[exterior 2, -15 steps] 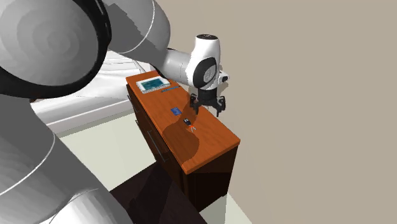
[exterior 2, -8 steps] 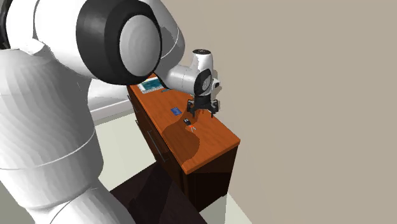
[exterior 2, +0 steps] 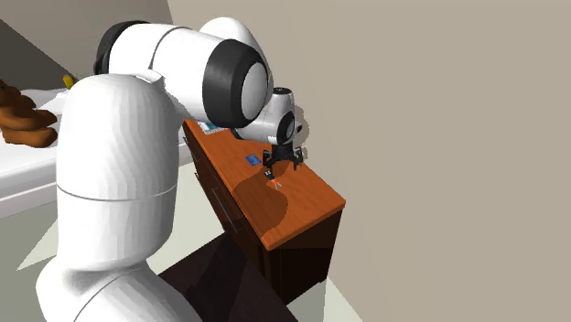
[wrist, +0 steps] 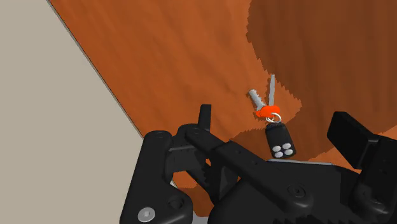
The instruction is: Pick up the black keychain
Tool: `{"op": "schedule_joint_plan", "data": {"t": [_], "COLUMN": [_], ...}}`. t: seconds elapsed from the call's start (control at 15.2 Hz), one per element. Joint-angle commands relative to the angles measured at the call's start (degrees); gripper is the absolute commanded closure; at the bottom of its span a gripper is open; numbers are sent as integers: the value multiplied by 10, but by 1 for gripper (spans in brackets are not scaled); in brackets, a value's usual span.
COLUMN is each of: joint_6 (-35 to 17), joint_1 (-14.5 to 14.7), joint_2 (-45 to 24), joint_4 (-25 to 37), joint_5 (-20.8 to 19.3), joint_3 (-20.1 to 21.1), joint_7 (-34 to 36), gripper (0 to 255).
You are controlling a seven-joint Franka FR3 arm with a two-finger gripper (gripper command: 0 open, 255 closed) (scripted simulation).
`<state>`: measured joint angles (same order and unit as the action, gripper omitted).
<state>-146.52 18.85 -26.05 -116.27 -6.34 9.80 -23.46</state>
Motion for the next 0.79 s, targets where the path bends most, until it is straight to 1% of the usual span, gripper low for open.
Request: {"op": "schedule_joint_plan", "data": {"t": [0.0, 0.33, 0.73], "joint_6": [-6, -12, -39], "joint_1": [14, 47, 53], "joint_2": [-43, -137, -175], "joint_4": [35, 117, 129], "joint_5": [-13, -40, -46], "joint_3": [1, 2, -6], "joint_7": [-2, -14, -10], "gripper": [0, 0, 0]}}
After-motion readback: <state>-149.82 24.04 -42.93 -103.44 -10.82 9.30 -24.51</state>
